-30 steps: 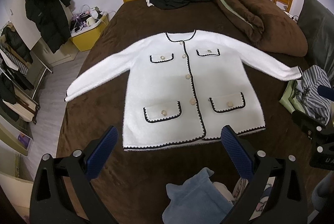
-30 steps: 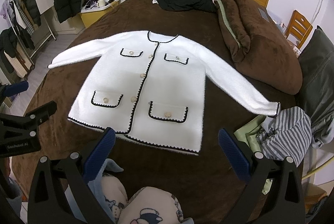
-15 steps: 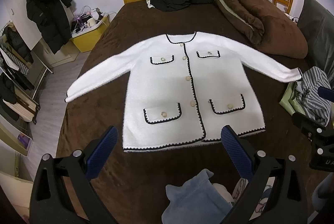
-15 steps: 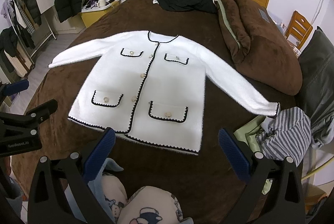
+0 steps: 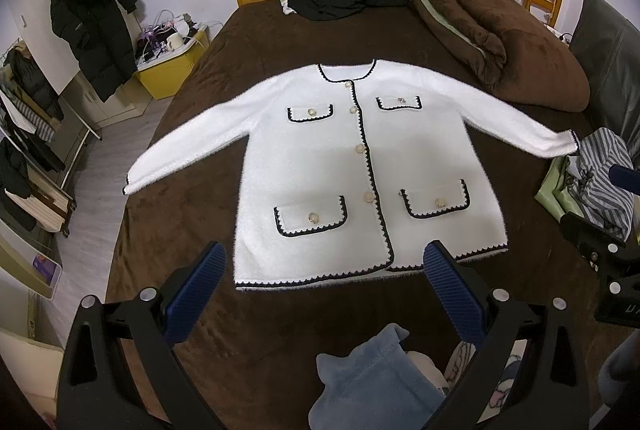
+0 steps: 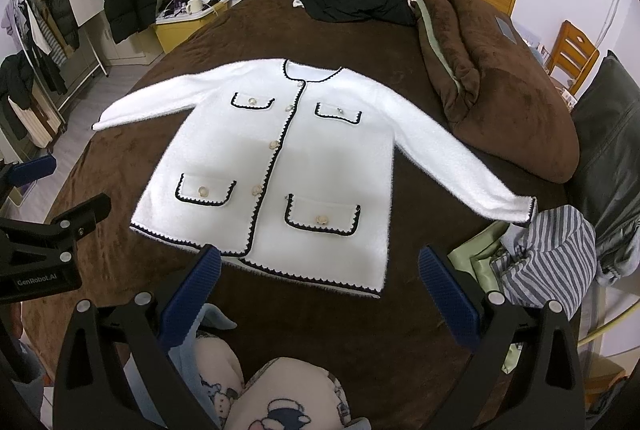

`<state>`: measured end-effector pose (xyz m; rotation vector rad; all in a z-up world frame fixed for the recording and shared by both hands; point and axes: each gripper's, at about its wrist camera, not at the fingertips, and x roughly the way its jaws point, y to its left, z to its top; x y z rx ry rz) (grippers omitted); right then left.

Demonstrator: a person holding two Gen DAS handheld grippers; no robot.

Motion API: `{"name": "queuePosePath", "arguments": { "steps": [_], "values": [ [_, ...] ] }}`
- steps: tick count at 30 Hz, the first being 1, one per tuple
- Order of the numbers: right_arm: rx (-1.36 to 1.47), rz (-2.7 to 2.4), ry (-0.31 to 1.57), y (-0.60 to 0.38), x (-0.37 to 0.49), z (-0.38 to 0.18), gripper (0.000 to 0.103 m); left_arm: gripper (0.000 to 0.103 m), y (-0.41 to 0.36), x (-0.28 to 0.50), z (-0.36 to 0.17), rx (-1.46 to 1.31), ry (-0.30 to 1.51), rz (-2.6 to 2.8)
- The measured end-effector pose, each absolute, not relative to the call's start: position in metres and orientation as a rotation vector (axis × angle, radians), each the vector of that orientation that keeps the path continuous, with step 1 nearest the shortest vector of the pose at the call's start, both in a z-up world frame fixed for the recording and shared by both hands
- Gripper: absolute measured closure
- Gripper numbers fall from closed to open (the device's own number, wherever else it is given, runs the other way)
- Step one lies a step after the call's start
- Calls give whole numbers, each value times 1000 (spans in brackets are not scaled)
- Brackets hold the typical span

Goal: Fold large clothes

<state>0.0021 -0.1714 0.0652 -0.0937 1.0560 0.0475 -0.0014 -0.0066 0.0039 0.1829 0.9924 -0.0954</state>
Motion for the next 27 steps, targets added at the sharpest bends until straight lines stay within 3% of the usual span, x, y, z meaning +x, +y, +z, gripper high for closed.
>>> {"name": "queuePosePath", "arguments": {
  "steps": [27],
  "values": [
    [24,28,1050,-205,34,40,6,6,-32,40,-25,206,1031,-165]
  ]
}}
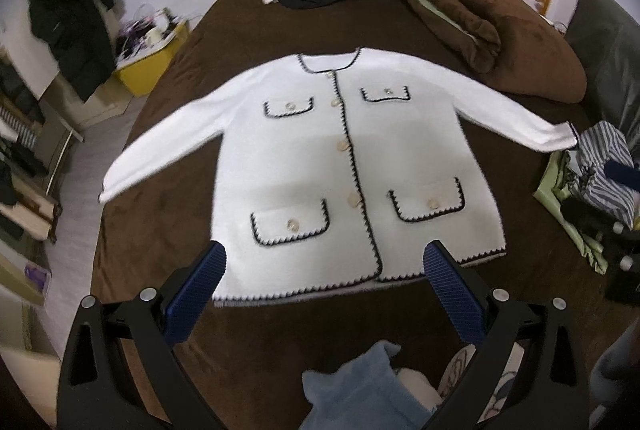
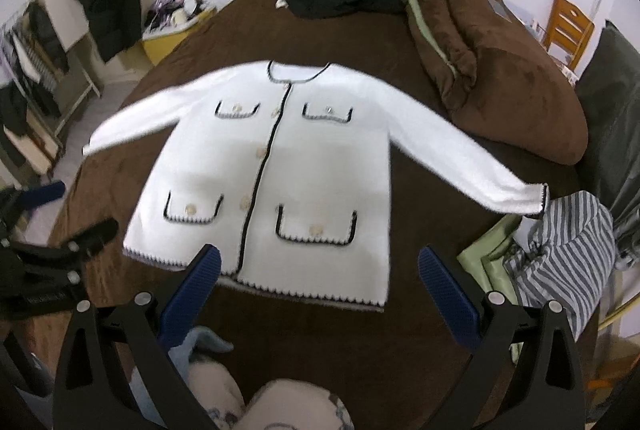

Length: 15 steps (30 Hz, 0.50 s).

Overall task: Fold large clothes
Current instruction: 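Reach to the sleeve cuff and close the right gripper on it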

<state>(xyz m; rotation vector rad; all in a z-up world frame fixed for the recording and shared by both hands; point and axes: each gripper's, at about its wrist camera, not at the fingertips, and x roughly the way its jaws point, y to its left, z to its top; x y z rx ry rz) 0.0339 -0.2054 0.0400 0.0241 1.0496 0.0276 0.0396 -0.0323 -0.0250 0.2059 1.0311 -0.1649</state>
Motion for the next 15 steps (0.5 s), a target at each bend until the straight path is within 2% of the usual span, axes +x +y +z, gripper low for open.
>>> {"name": "queuePosePath", "arguments": {
  "steps": [7,15],
  "values": [
    [175,-37,991,-269,72,41,6,6,-90,88,-21,231,983,-311],
    [487,-167,895,-378,91,3,6,6,-164,148,-64,231,1002,-501]
  ]
}}
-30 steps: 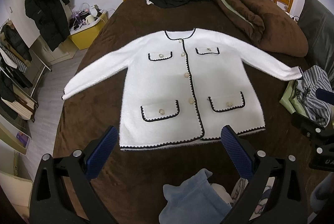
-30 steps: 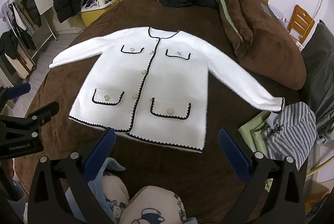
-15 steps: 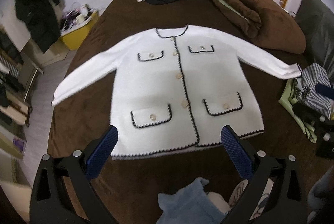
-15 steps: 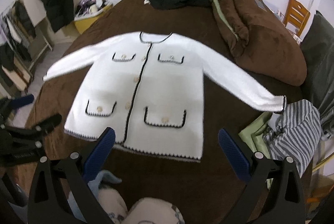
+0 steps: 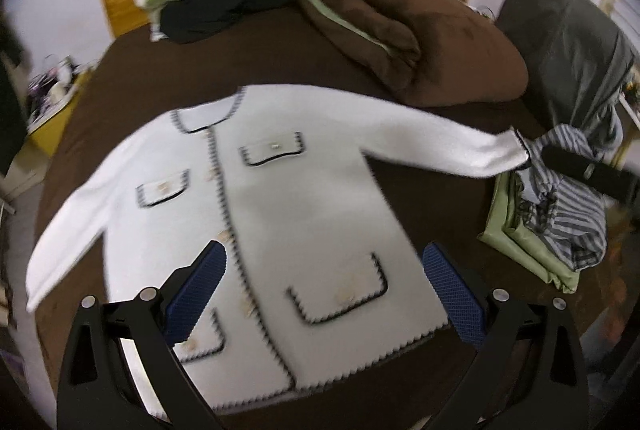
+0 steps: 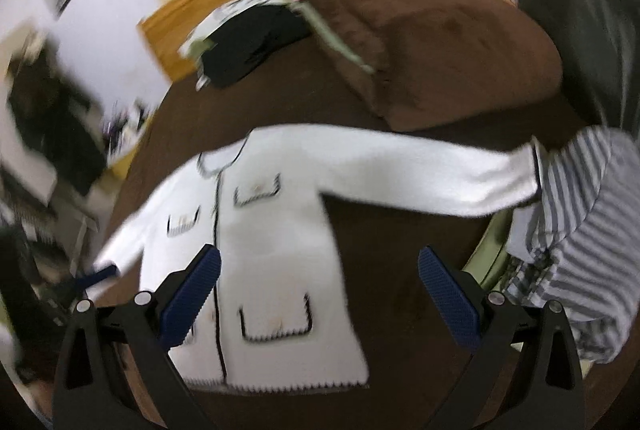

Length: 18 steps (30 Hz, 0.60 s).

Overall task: Fold large clothes
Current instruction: 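Reach to the sleeve cuff and close the right gripper on it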

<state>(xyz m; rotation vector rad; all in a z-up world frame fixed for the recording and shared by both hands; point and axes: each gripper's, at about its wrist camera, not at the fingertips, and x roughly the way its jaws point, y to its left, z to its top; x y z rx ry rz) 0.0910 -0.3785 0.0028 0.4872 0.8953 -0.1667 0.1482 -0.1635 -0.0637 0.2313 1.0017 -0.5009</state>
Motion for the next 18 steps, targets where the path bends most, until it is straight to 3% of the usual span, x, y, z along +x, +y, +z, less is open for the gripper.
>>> {"name": "queuePosePath", "arguments": {
  "steps": [7,15,18],
  "values": [
    [624,-378,857,-456,99,-58,6,6,-217,215,-134,272,1030,-578],
    [721,-559,805,-507,107,-121,25,6,-258,289,-220,266,1085,-633],
    [693,-635,819,-521,117,-137,26,6,-268,307,-242,259,1107,-653]
  ]
}}
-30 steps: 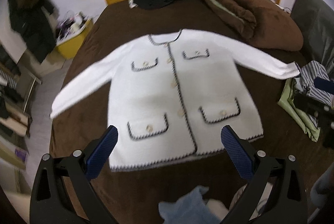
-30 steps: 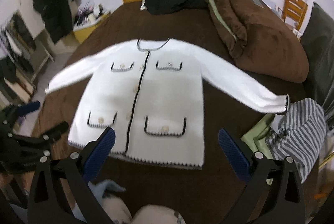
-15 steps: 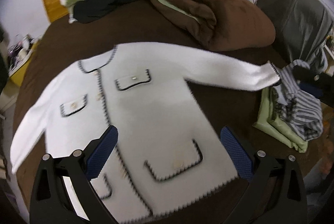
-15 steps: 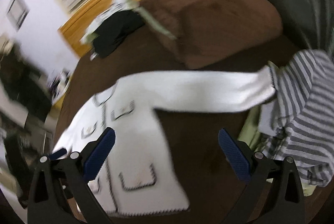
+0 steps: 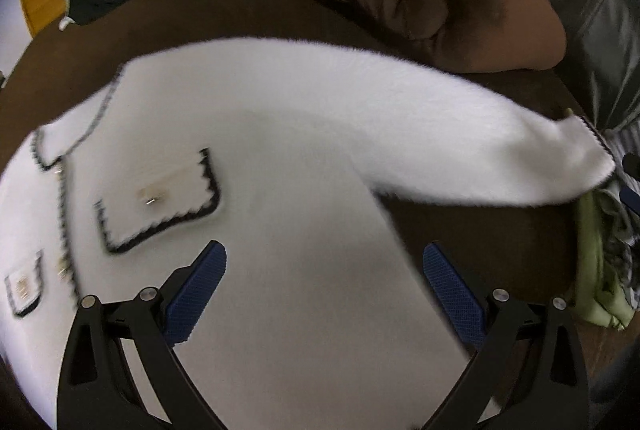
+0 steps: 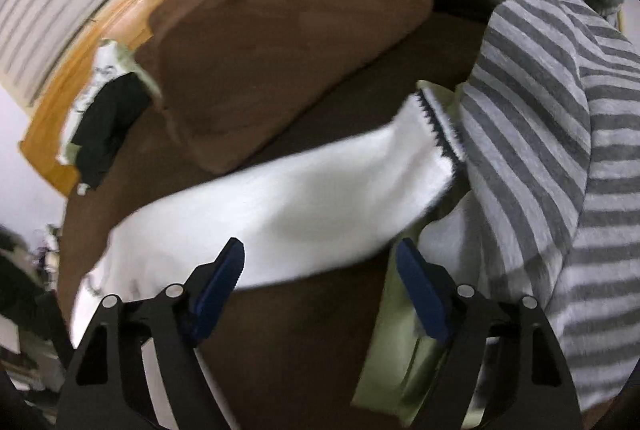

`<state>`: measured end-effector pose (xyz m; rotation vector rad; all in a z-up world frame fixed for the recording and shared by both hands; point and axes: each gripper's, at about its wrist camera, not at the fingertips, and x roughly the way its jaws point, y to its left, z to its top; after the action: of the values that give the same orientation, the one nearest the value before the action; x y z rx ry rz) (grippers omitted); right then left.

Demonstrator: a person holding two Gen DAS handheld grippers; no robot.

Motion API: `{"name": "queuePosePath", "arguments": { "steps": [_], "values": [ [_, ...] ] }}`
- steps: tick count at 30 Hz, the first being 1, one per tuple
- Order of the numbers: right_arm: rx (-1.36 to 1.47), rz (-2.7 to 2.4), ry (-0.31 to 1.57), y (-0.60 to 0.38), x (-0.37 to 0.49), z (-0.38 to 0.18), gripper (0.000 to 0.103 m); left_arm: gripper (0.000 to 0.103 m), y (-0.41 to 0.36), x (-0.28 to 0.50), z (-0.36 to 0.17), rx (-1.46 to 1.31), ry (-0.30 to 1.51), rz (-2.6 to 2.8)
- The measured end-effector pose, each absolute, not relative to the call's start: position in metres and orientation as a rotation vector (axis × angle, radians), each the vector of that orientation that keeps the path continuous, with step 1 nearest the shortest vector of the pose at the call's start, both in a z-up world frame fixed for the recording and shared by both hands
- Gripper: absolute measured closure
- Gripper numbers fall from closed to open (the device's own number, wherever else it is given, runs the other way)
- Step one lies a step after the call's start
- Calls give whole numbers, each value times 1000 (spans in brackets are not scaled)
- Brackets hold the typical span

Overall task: Fold large clothes
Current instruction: 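Reach to the sleeve cuff and close the right gripper on it, then carry the held sleeve across the cardigan body and open the right gripper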

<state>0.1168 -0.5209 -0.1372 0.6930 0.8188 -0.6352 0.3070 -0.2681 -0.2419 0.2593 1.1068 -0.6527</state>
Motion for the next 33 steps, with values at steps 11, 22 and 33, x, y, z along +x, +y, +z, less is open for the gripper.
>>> {"name": "queuePosePath", "arguments": {
  "steps": [11,22,33],
  "values": [
    [703,-878,913,-541,155,-175,31,6,-291,307,-277,397,1140,-661],
    [743,-952,824,-582,176,-191,90,6,-287,305,-267,403,1182,-693],
    [697,-865,811,-584,190,-191,93,6,-307,294,-274,425,1156,-651]
  ]
}}
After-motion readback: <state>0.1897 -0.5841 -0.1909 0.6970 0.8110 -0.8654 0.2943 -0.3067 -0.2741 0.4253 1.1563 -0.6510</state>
